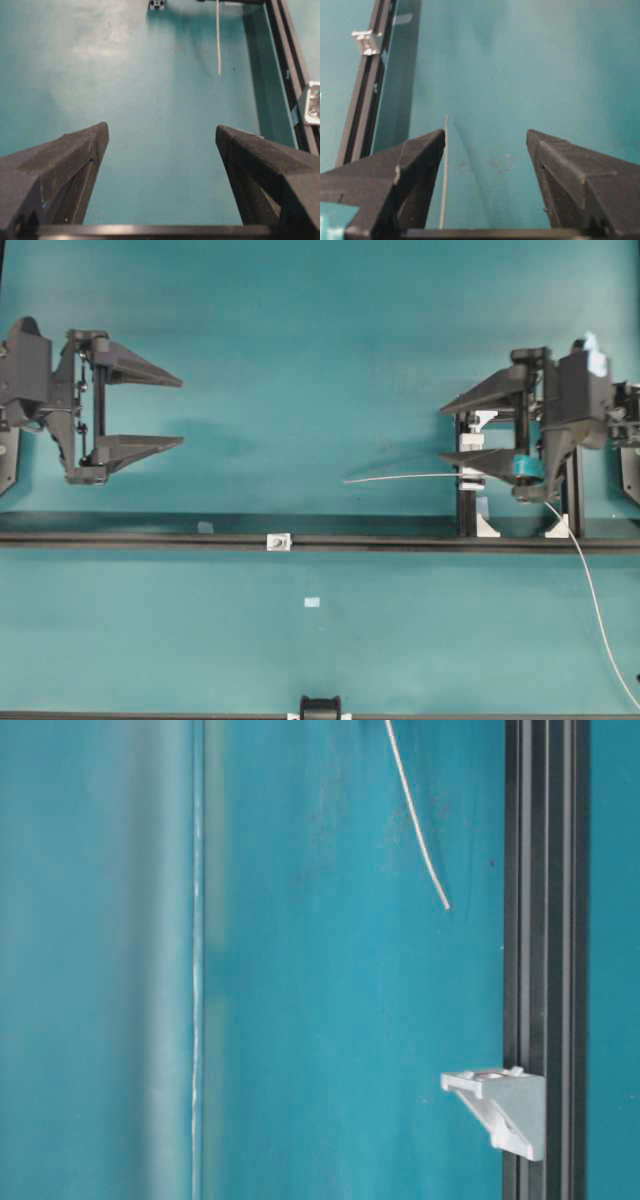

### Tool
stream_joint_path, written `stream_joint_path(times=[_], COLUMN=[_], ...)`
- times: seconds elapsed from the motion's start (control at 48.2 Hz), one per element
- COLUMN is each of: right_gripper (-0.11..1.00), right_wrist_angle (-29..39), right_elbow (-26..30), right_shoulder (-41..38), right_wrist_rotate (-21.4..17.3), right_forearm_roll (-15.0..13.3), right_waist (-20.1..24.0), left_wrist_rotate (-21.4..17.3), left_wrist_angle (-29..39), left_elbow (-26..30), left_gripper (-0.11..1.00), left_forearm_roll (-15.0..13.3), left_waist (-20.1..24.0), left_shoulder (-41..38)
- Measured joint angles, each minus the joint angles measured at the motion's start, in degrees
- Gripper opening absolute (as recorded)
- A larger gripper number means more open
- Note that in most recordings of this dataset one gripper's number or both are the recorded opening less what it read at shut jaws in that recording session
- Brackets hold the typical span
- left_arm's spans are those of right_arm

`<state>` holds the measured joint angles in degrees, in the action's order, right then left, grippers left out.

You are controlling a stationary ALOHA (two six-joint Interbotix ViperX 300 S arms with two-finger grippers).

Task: Insert the wire into the hole on the left side and pull it with the left arm.
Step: 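Lower the open right gripper around the white wire's free end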

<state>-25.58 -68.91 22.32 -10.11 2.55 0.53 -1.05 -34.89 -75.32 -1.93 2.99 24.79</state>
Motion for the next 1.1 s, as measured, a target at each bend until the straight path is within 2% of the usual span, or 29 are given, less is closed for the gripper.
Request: stream_joint_path(times=[0.187,0.477,0.705,1.099], right_gripper=[0.76,0.76,0.76,0.76], right_wrist_angle=[0.00,0.09,0.09,2.11], right_elbow=[1.67,4.22,5.89,8.96], right_shoulder=[-4.04,-10.11,-13.36,-18.72], right_wrist_rotate=[-0.26,-2.99,-3.08,-3.08], right_forearm_roll=[-0.09,-0.18,-0.18,-0.26], right_waist=[1.49,2.02,3.43,3.43], left_wrist_rotate=[0.00,0.00,0.00,0.00], left_wrist_angle=[-0.88,-2.11,-2.20,-2.29], left_elbow=[0.62,1.32,1.49,1.49], left_gripper=[0.79,0.79,0.79,0.79], left_forearm_roll=[0.00,0.00,0.00,0.00], left_waist=[-0.09,-0.09,0.00,0.00], left_shoulder=[-2.90,-5.80,-6.59,-6.59])
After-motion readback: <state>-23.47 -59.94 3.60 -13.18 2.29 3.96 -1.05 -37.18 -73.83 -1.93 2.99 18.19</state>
